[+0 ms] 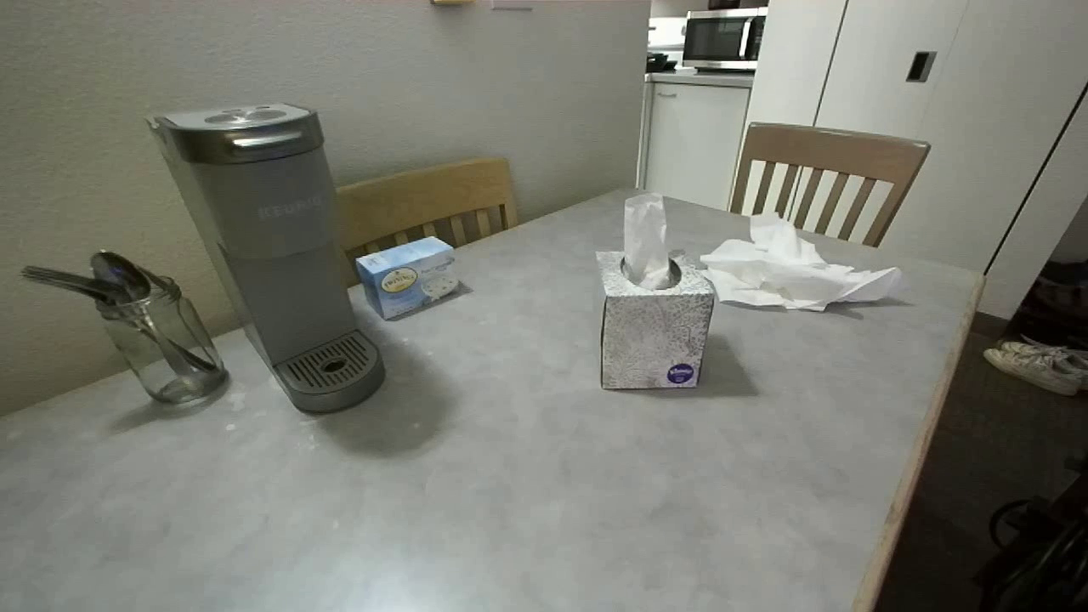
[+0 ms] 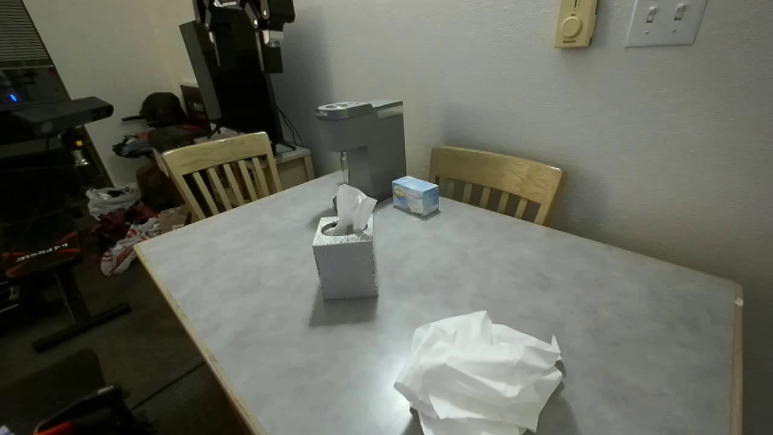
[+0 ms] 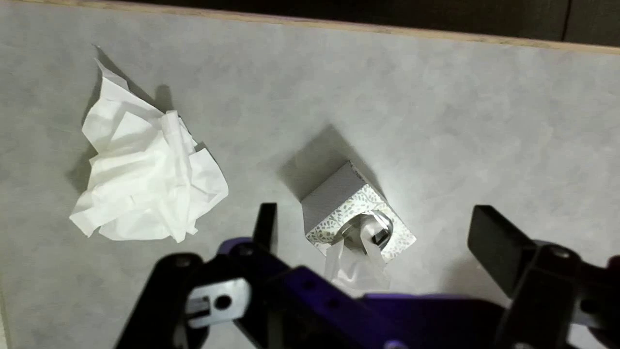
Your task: Pick up three tissue papers from the box and put it on the table.
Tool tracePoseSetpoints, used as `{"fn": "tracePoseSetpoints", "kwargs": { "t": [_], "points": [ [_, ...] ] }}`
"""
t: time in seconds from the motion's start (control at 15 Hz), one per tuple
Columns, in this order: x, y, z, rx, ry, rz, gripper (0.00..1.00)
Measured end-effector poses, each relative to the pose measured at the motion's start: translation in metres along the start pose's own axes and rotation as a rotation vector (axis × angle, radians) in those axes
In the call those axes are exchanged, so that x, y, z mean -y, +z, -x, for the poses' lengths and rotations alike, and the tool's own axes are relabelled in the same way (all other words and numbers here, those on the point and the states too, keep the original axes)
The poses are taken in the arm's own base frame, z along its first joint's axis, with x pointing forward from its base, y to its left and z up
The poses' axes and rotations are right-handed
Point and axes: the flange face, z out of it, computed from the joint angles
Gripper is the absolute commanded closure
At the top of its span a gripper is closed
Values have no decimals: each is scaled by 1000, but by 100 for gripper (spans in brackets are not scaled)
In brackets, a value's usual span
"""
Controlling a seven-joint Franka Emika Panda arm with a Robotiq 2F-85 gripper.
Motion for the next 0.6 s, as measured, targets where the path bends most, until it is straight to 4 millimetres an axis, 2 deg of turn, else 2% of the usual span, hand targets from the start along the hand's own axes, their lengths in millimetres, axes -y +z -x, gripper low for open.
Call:
{"fn": "tracePoseSetpoints", "kwargs": {
  "t": [0.4, 0.6],
  "points": [
    [10, 40, -29, 42, 33, -14, 0],
    [11, 45, -32, 54, 30, -14, 0]
  ]
}}
